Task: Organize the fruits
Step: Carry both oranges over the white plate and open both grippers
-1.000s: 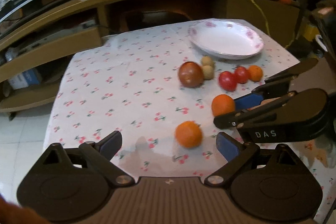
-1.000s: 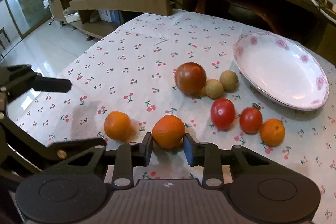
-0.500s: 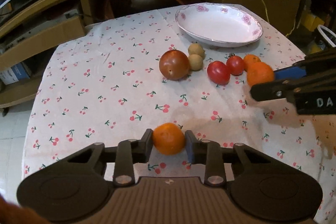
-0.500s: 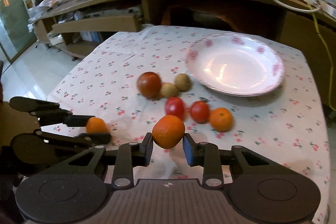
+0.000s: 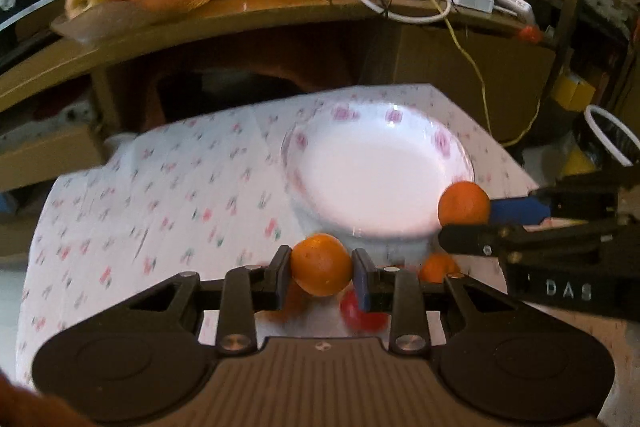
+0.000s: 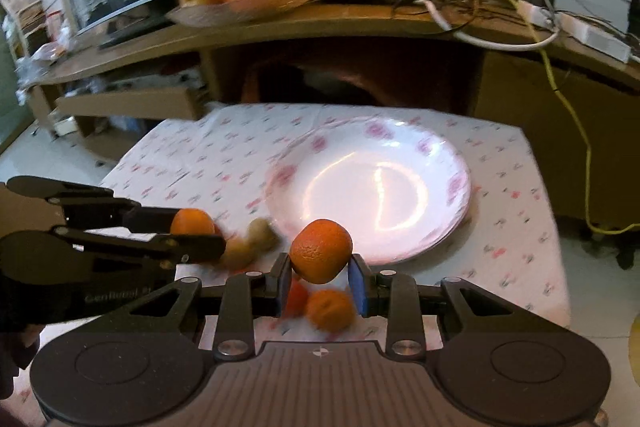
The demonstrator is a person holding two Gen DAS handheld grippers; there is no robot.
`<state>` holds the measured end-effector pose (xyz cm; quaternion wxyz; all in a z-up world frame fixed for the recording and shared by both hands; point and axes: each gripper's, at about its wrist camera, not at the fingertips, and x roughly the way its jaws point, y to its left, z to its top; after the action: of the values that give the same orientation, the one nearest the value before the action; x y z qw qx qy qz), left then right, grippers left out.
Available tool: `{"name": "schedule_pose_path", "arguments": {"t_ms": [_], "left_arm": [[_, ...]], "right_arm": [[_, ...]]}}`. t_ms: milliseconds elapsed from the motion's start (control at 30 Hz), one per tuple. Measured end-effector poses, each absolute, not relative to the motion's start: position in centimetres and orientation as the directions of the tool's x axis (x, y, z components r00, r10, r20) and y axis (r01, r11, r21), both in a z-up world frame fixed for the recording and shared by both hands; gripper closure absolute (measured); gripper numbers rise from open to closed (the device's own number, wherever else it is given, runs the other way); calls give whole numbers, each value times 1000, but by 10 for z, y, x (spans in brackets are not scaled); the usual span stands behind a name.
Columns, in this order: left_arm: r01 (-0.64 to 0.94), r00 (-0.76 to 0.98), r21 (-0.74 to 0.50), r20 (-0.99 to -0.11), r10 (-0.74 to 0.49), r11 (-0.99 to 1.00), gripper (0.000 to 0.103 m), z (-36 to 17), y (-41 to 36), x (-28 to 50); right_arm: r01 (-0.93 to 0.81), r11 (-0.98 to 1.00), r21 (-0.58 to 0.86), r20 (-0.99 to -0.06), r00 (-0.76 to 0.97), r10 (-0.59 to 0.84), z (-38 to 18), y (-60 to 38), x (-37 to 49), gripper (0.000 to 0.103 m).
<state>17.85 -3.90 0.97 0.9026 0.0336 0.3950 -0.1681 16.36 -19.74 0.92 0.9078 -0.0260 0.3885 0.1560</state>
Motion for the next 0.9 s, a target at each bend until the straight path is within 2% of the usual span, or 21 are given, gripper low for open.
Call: {"name": "schedule_pose_path", "arguments": {"t_ms": [400, 700, 900], "left_arm": [[368, 615, -77, -727, -305, 926, 66, -4, -64, 228], [383, 619, -46, -728, -294, 923, 66, -8, -71, 231], [373, 621, -67, -723, -303, 925, 63, -4, -67, 230]], "right_arm": [[-277, 959, 51, -728, 648, 226, -2, -204, 207, 72], [-276, 961, 32, -742, 637, 207, -11, -205, 214, 69], [-281, 959, 25, -723, 658, 211, -6, -207, 211, 67]]}}
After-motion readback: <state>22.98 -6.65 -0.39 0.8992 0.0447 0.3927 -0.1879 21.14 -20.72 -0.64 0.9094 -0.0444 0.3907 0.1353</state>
